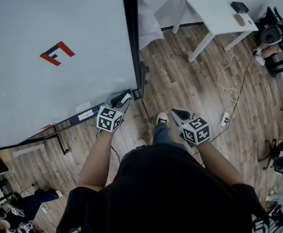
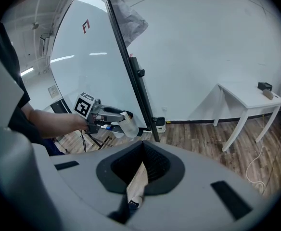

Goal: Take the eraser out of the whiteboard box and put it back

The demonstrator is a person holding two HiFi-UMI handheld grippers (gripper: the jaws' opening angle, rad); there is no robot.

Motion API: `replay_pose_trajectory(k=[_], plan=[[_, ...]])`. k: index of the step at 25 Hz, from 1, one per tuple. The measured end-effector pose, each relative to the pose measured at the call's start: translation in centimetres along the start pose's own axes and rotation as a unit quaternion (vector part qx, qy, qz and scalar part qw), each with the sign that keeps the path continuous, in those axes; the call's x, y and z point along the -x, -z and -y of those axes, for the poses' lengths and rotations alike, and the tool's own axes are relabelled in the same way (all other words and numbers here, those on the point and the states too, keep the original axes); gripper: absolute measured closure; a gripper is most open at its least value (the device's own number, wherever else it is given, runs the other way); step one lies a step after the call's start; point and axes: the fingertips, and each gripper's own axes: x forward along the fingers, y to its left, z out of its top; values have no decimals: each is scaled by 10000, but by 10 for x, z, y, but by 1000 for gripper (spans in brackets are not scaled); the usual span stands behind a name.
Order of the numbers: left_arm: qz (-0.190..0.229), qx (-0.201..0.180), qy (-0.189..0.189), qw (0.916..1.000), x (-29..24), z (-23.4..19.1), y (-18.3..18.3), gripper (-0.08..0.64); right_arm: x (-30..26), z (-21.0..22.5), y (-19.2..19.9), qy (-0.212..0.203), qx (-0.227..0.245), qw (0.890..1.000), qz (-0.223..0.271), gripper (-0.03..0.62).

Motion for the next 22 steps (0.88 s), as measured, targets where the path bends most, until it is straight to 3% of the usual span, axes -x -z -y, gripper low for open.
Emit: replay_pose_trajectory(k=[22], plan=[[-281,-127,-20,9995,-14,-1,12,394,1,8,4,8,-32,10000,-37,598]])
